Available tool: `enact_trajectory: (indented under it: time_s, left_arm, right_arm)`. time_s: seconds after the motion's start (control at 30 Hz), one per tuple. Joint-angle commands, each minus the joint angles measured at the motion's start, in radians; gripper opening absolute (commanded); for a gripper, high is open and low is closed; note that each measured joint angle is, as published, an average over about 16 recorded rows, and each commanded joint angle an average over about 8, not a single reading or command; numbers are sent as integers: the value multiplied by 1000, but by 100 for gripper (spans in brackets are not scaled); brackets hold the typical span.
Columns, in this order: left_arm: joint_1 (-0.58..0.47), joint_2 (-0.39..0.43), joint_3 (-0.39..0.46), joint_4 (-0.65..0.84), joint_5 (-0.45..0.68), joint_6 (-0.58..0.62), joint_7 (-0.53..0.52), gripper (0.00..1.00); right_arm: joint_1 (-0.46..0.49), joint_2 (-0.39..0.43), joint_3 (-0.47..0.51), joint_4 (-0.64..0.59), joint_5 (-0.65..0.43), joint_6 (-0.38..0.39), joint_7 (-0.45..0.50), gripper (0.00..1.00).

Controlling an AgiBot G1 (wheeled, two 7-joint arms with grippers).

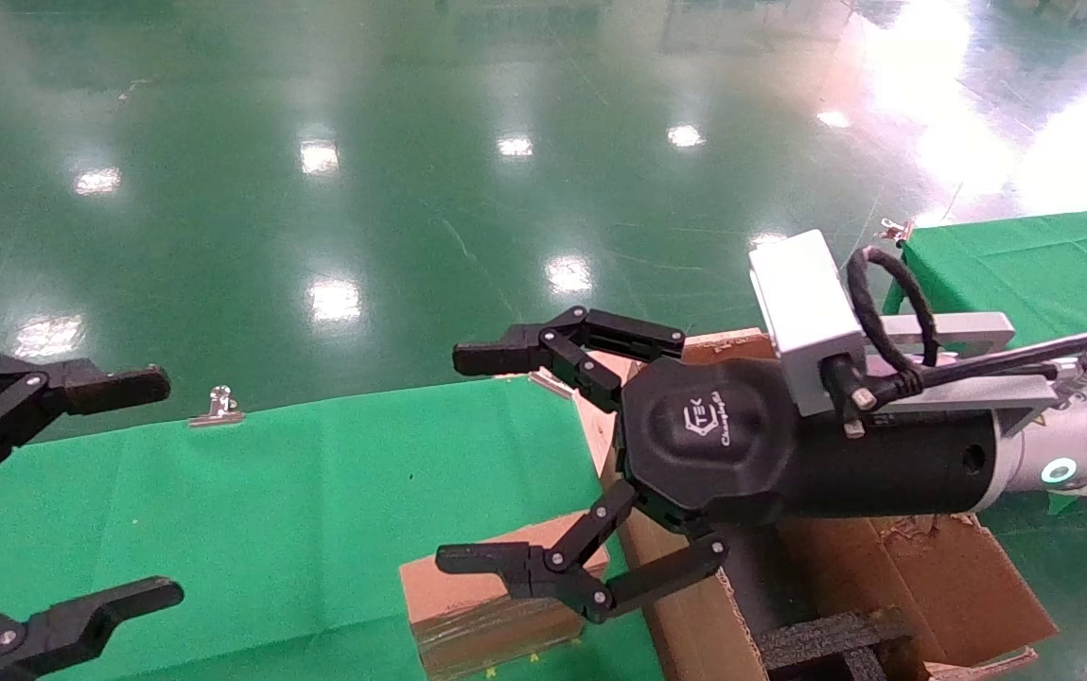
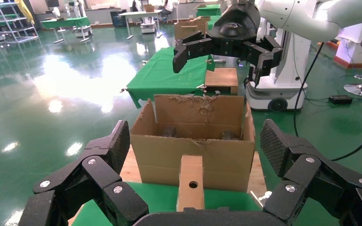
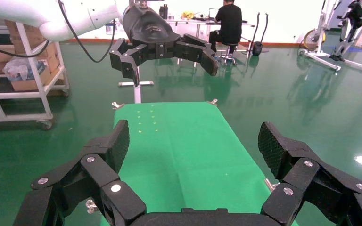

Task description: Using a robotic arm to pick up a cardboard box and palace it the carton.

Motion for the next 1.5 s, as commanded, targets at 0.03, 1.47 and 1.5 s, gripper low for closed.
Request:
enact_trajectory:
  time_s: [0.03, 1.47, 1.5]
  left_arm:
    - [0, 0, 0, 0, 0, 0, 0, 100]
    - [0, 0, 0, 0, 0, 0, 0, 0]
    - [0, 0, 0, 0, 0, 0, 0, 0]
  right_arm:
    - [0, 0, 0, 0, 0, 0, 0, 100]
    - [216, -121, -267, 31, -532, -27, 111, 100]
    - [228, -132, -281, 27, -561, -28, 111, 100]
